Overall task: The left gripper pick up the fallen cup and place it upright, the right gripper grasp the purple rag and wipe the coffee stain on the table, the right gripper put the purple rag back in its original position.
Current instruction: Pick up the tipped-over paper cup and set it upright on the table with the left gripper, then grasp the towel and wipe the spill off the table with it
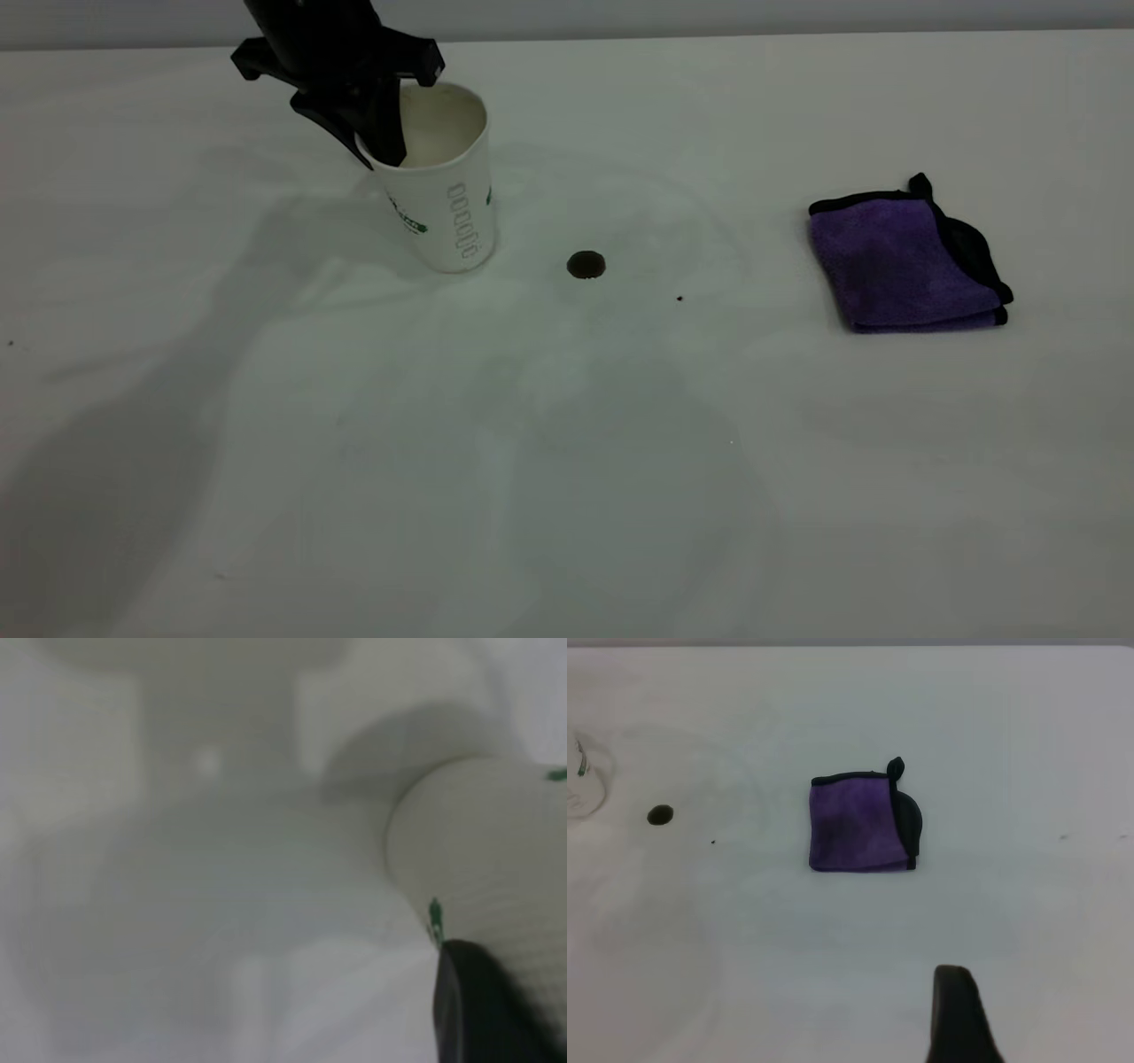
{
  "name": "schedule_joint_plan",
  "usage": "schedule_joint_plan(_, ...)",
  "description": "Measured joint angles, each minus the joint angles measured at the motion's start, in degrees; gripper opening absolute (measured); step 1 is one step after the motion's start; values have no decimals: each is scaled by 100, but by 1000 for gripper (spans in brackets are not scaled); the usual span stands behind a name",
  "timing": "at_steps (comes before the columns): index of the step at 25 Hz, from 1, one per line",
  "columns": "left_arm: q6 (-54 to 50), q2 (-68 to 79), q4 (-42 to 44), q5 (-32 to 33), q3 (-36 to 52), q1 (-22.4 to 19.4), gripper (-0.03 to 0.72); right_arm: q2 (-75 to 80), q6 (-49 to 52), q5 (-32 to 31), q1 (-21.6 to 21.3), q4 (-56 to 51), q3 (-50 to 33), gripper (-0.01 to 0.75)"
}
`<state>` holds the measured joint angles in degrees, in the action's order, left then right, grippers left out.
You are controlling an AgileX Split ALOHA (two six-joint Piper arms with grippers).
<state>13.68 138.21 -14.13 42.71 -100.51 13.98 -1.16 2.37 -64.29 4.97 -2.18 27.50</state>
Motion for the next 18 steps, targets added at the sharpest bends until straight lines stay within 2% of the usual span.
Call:
schedule_joint_plan(5,-42,2,0,212,-380,0,298,0,0,0,0,0,0,520)
schedule_joint_plan(8,-78,2,0,444,-611,0,357,0,0,0,0,0,0,520)
schedule_joint_plan(18,-92,-380,-234,1729,-1512,0,384,0,0,0,0,0,0,520)
